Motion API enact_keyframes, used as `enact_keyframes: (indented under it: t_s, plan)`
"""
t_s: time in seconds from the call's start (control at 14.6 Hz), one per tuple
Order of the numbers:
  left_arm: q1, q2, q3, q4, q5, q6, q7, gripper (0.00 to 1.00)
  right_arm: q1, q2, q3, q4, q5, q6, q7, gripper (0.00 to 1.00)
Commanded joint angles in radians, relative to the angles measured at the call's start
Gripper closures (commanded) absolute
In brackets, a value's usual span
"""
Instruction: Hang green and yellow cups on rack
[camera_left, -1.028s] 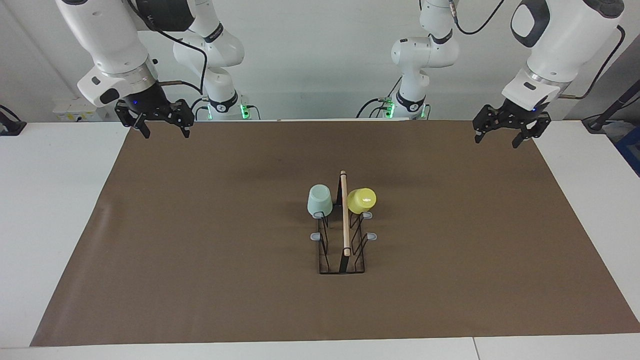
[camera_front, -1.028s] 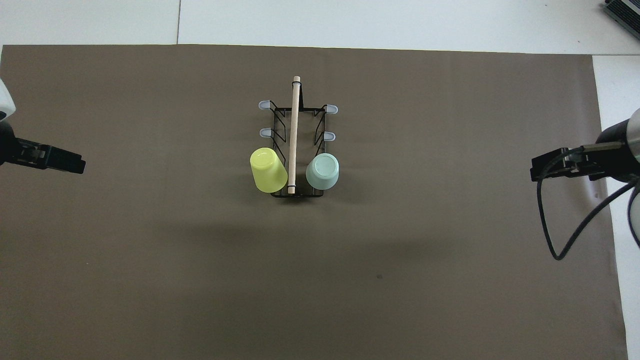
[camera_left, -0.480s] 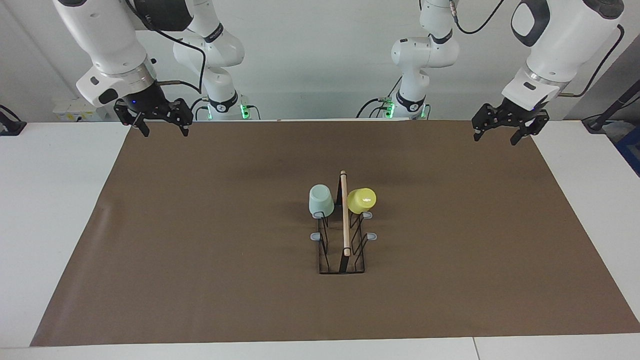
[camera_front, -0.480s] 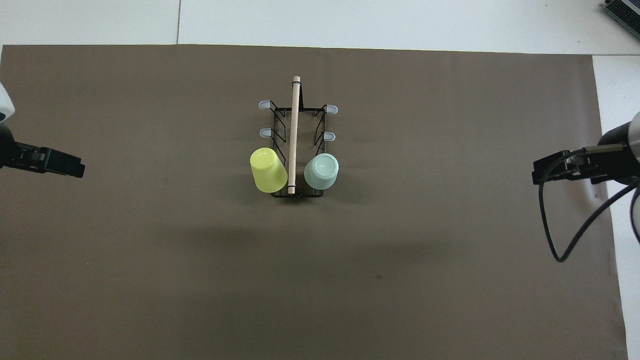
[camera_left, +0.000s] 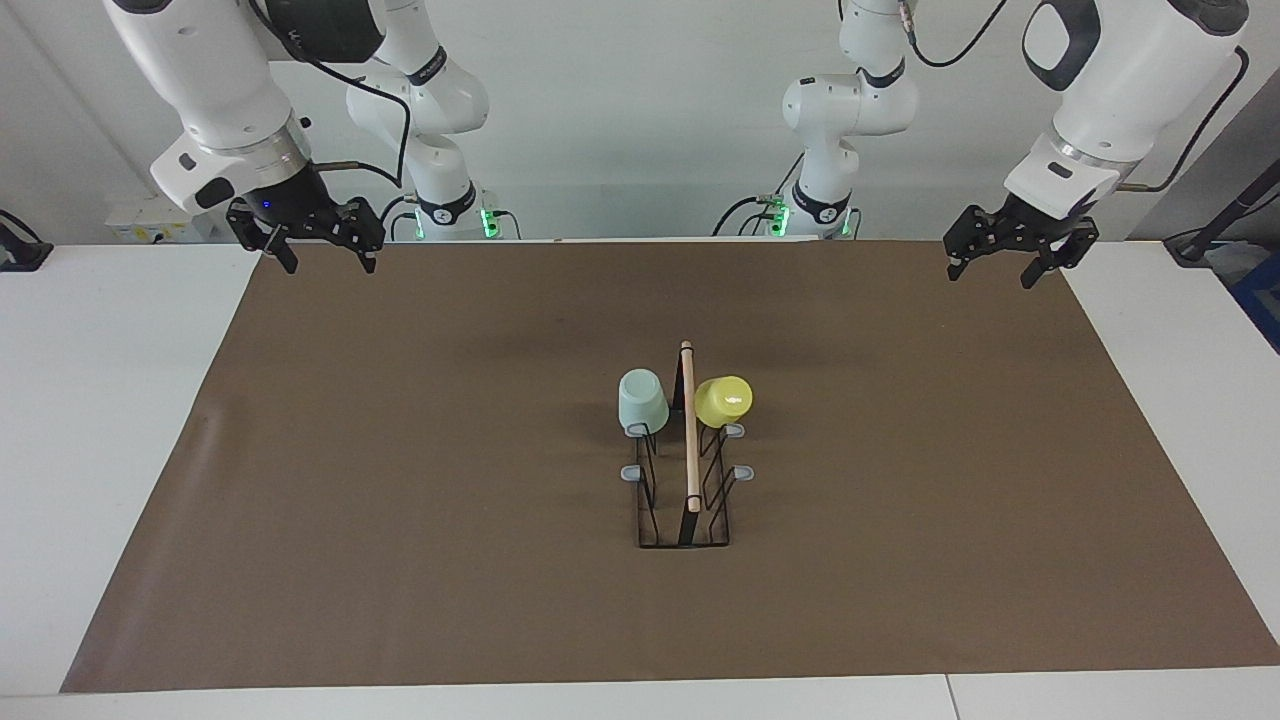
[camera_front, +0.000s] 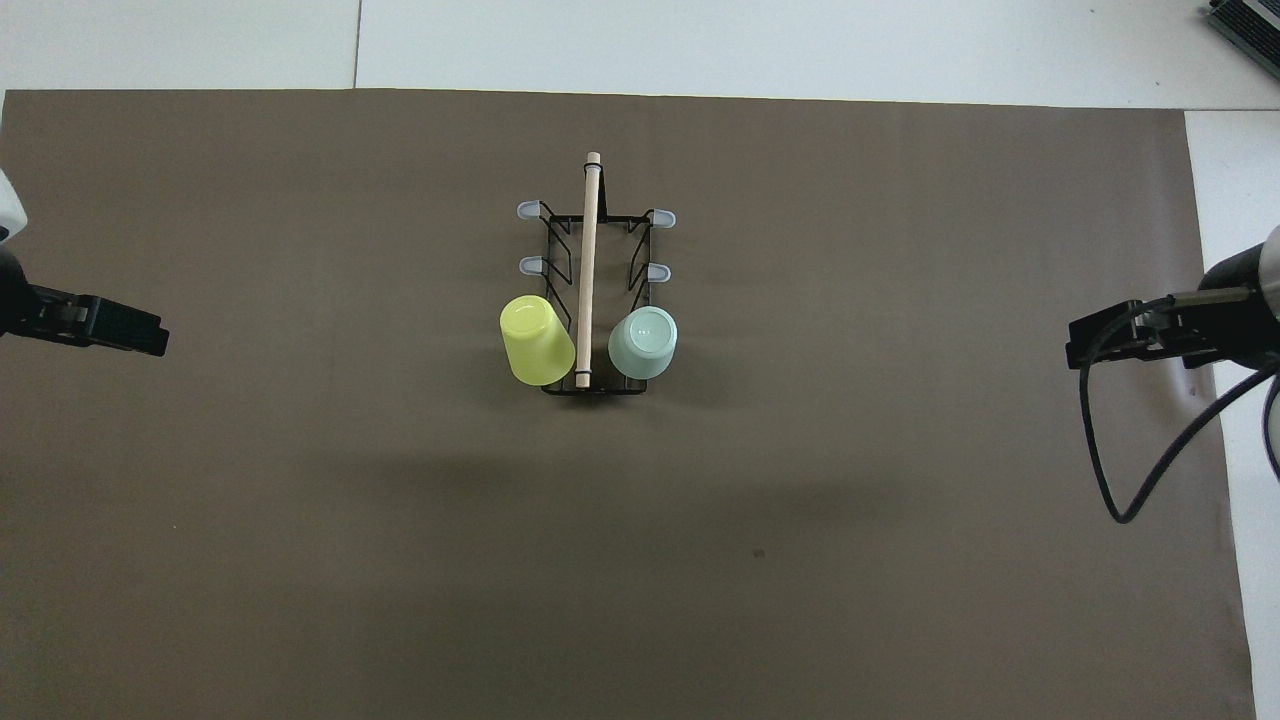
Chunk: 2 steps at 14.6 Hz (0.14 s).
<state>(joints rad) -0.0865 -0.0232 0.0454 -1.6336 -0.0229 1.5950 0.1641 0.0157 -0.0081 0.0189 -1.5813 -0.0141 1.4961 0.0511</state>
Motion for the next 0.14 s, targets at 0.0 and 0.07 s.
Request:
enact_keyframes:
  t_s: [0.0, 0.07]
  plan:
    - [-0.007, -0.015, 0.008, -0.005, 0.008, -0.017, -0.012, 0.0, -0.016, -0.023, 0.007, -0.04, 0.019, 0.065, 0.003, 0.0]
    - [-0.007, -0.015, 0.008, -0.005, 0.008, -0.017, -0.011, 0.0, -0.014, -0.023, 0.007, -0.046, 0.016, 0.078, -0.01, 0.0]
